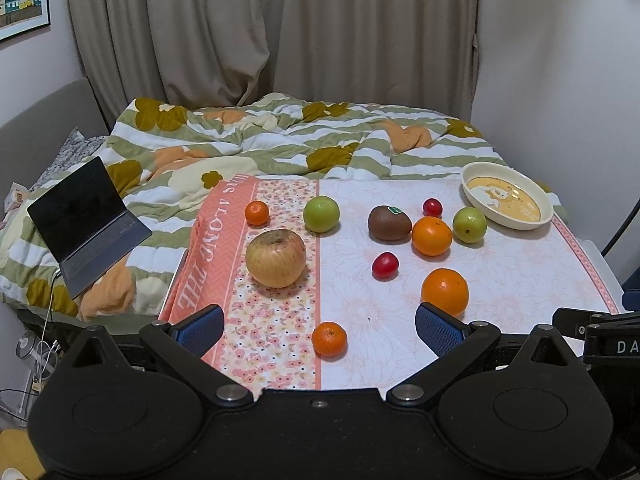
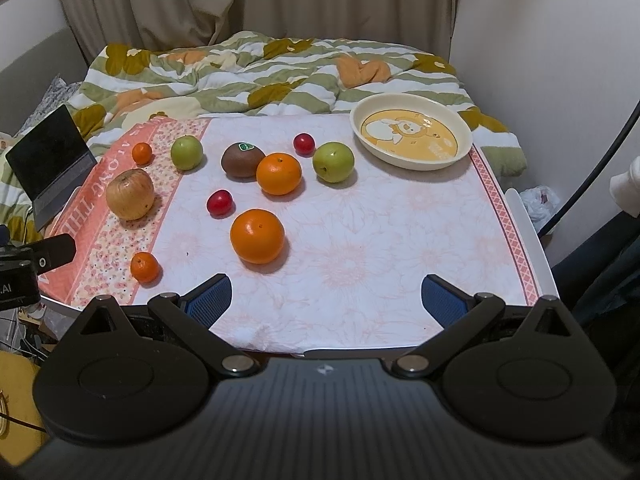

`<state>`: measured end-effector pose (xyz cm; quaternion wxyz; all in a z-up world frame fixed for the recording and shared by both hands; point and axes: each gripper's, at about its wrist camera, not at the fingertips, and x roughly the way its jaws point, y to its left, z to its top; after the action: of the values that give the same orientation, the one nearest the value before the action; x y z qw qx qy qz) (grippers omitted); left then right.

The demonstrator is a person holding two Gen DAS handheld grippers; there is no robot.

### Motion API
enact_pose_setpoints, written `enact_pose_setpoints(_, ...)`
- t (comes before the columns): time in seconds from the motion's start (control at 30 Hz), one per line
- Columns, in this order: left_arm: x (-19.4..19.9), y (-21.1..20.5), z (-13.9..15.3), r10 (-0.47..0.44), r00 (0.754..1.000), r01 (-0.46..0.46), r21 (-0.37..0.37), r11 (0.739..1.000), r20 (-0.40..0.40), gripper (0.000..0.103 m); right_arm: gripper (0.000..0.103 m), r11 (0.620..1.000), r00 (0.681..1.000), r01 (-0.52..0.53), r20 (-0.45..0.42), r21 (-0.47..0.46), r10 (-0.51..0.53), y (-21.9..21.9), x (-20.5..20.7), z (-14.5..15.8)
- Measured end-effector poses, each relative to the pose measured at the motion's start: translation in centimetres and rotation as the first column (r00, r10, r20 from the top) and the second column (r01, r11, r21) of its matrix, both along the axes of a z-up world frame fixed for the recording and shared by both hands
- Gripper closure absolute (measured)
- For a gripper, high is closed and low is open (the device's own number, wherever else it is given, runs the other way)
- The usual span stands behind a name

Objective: Organize fruits

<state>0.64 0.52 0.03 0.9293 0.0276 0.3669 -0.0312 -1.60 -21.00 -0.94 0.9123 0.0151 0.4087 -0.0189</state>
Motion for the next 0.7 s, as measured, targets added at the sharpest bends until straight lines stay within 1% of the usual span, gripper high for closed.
enact_pose_setpoints(0.1, 0.2, 0.3, 0.0, -0.004, 1.000, 0.004, -0.002, 1.000, -0.006, 0.000, 0.000, 1.000, 1.000, -0.004, 0.001, 0.010, 0.004, 0.0, 0.0, 0.1)
enact_pose_setpoints(0.23, 0.7, 0.8, 0.0, -0.006, 1.000, 0.006, -0.027, 1.000, -0.020, 0.000, 0.000, 0.999, 1.000, -0.006, -0.016, 0.038, 0.007, -0.3, 0.4, 0.2)
enact_pose_setpoints(0.27, 0.8, 0.8, -0.1, -0.004, 1.000, 0.003, -0.022, 1.000, -0.017, 0.000, 0.000, 0.998, 1.000, -0.013, -0.013, 0.058, 0.014, -0.4, 0.6, 0.1)
enact_pose_setpoints(0.33, 1.1, 0.7, -0.5, 0.000, 1.000, 0.000, 0.006, 1.000, -0.011, 0.000, 0.000, 0.998, 1.000, -0.014, -0.012, 0.062, 0.015, -0.5, 0.9, 0.0)
enact_pose_setpoints(0.43, 1.7, 0.6, -1.6, -0.010, 1.000, 0.010, 0.031, 0.999, -0.011, 0.000, 0.000, 0.999, 1.000, -0.016, -0.004, 0.045, 0.016, -0.5, 1.7, -0.7)
enact_pose_setpoints(0.57, 2.9, 0.5, -3.9, -0.008, 1.000, 0.010, 0.055, 0.998, -0.028, 0.000, 0.000, 0.998, 0.998, -0.061, -0.003, 0.032, 0.061, -0.6, 3.1, -2.3)
enact_pose_setpoints(0.7, 3.7, 0.1, -6.4, -0.007, 0.999, 0.010, 0.087, 0.996, -0.033, 0.005, 0.000, 0.993, 0.994, -0.113, 0.001, 0.023, 0.113, -0.6, 4.8, -4.4)
